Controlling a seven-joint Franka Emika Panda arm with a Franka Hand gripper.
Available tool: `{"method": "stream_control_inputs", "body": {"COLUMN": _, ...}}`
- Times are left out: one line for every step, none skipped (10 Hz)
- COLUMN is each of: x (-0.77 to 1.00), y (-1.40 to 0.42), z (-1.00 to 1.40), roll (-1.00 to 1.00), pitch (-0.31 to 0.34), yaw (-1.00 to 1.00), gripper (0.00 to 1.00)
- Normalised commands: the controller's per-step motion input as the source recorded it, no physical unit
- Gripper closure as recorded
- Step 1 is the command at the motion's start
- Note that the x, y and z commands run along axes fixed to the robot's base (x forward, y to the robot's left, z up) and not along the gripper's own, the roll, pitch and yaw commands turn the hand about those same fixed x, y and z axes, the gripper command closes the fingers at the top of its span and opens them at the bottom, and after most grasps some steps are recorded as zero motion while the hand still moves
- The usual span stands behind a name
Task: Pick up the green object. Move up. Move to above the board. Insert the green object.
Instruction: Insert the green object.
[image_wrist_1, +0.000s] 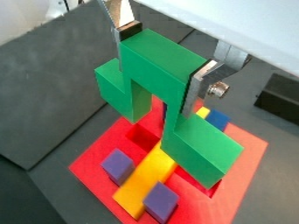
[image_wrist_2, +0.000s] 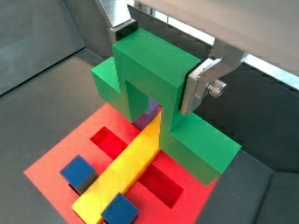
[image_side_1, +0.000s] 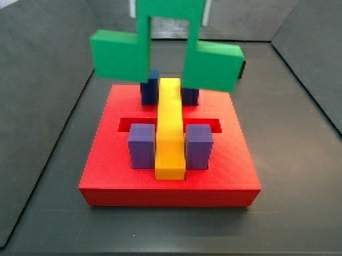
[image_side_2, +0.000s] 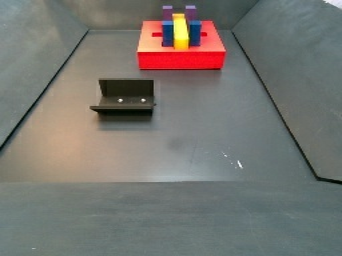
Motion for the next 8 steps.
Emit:
{"method": "stream_control_inputs", "body": {"x": 0.74, "y": 0.00, "z": -0.34, "roll": 0.02, "pitch": 0.000, "yaw": 0.20, "gripper": 1.00}}
{"method": "stream_control_inputs", "body": {"x": 0.38, "y": 0.07, "z": -0.37, "roll": 0.00, "pitch": -0.093, "yaw": 0.36, "gripper": 1.00}}
{"method": "stream_control_inputs", "body": {"x": 0.16, "y": 0.09, "z": -0.33, "roll": 0.00, "pitch": -0.227, "yaw": 0.48, "gripper": 1.00}}
{"method": "stream_control_inputs", "body": {"x": -0.12, "y": 0.13, "z": -0.19, "roll": 0.04, "pitch": -0.424, "yaw": 0.53, "gripper": 1.00}}
{"method": "stream_control_inputs", "body": {"x": -0.06, "y": 0.05, "z": -0.07, "roll": 0.10, "pitch": -0.409, "yaw": 0.47, "gripper": 1.00}}
{"method": "stream_control_inputs", "body": {"x": -0.14, "y": 0.07, "z": 0.00, "roll": 0.13, "pitch": -0.371, "yaw": 0.43, "gripper": 1.00}}
{"method": "stream_control_inputs", "body": {"x": -0.31, "y": 0.01, "z": 0.00, "roll": 0.21, "pitch": -0.323, "yaw": 0.28, "gripper": 1.00}}
{"method": "stream_control_inputs", "body": {"x": -0.18, "y": 0.00, "z": 0.05, "roll": 0.33, "pitch": -0.250, "yaw": 0.12, "gripper": 1.00}}
